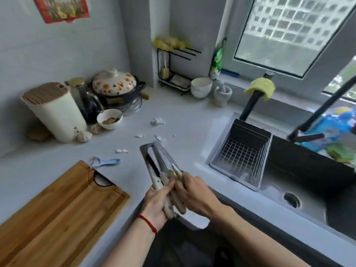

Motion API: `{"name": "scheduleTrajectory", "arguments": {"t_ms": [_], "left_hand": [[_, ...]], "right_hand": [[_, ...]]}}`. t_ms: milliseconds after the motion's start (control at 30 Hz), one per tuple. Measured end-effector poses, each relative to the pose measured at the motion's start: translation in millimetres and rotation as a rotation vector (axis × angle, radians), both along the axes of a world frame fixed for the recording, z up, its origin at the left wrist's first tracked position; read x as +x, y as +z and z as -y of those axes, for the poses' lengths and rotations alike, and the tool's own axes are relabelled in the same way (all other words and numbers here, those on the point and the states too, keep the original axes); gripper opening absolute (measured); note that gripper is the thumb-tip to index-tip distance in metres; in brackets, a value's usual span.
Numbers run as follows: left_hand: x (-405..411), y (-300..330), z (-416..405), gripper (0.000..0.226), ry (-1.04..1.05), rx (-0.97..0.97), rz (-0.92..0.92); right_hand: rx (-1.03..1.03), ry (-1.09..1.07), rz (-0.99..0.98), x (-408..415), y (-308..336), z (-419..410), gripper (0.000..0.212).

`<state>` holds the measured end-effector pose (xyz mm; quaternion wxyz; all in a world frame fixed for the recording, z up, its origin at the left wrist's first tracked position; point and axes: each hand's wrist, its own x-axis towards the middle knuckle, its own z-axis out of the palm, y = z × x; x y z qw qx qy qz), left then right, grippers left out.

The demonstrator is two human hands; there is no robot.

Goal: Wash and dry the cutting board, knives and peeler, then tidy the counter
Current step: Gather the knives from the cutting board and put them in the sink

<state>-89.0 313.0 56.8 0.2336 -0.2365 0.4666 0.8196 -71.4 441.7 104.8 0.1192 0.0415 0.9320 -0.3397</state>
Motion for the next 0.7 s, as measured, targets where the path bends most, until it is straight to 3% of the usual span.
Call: {"name": "scheduleTrajectory", "arguments": {"t_ms": [167,433,567,700], "left_hand": [[2,3,-136,0.014,-0.187,0.018,-0.032],[36,-6,-375,0.037,-0.46,-0.072,-0.003],[38,-29,-449,0.037,-0.593,-0.126,0.024],[36,-71,-517,0.031,-0.696,-0.198,0.041]], "right_hand": [[-0.058,-0.193,-0.05,30,-6,-131,0.025],[-0.121,-0.419,0.01,98,-34,-361,0.022],[-0.244,-0.581,0.102,115,-52,-428,0.031],[-0.296,-0.717,0.142,124,-93,-482,0.026]]}}
